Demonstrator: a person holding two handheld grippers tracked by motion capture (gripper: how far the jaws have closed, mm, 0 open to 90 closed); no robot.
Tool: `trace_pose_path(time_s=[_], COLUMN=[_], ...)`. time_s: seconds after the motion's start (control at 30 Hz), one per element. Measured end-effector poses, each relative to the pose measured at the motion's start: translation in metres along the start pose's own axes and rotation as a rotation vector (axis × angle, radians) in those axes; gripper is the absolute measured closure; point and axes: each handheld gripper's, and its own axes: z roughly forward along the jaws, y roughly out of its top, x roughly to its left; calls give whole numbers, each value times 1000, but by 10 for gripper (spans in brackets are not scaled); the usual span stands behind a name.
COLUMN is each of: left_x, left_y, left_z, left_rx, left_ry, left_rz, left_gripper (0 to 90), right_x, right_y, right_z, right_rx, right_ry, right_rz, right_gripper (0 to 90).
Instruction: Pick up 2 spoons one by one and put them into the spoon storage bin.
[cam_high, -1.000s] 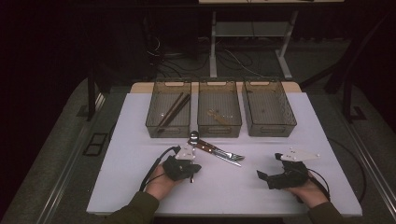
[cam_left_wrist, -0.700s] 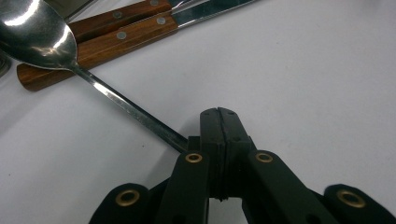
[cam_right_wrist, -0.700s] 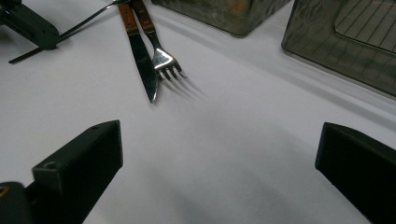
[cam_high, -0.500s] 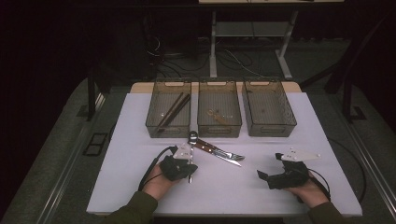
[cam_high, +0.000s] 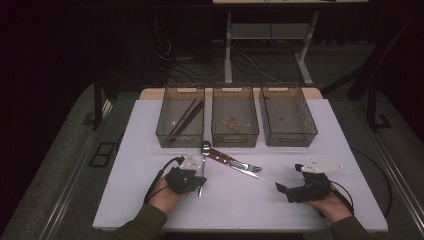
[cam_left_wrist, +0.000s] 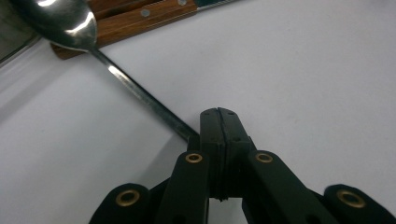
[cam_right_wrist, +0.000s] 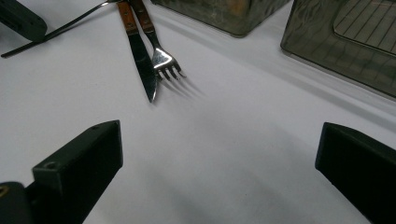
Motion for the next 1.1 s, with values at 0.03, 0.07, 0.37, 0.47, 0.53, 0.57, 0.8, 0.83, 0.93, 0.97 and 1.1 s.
trace_pose_path(time_s=[0.03,0.07,0.37,0.47,0.53,0.57,0.8,0.83,0.93,0.97,1.1], left_x=[1,2,-11,-17,-19,-20,-26,-27,-29,-29,-27], left_y=[-1,-2,-5,-7,-9,-10,-10,-10,-11,-12,-14], left_z=[-1,-2,-6,-8,-7,-6,-6,-6,-8,-9,-15], left_rx=[-1,-5,-17,-15,-2,10,39,36,41,39,53], left_ry=[2,-1,-59,-70,-67,-67,-34,-26,-4,2,63], left_rz=[-4,-17,20,11,9,11,23,17,18,13,17], left_gripper=[897,896,896,896,896,896,898,898,899,900,900], right_x=[0,0,0,0,0,0,0,0,0,0,0], right_y=[0,0,0,0,0,0,0,0,0,0,0], right_z=[0,0,0,0,0,-1,0,-1,-1,-1,-1], right_rx=[0,0,-1,-1,0,-1,0,0,-2,-2,-3], right_ry=[0,-1,-4,-3,-3,-4,-7,-7,-8,-8,-8], right_rz=[-1,-2,-2,-2,-2,-1,-4,-4,-4,-4,-4], right_gripper=[5,5,5,5,5,5,5,5,5,5,5])
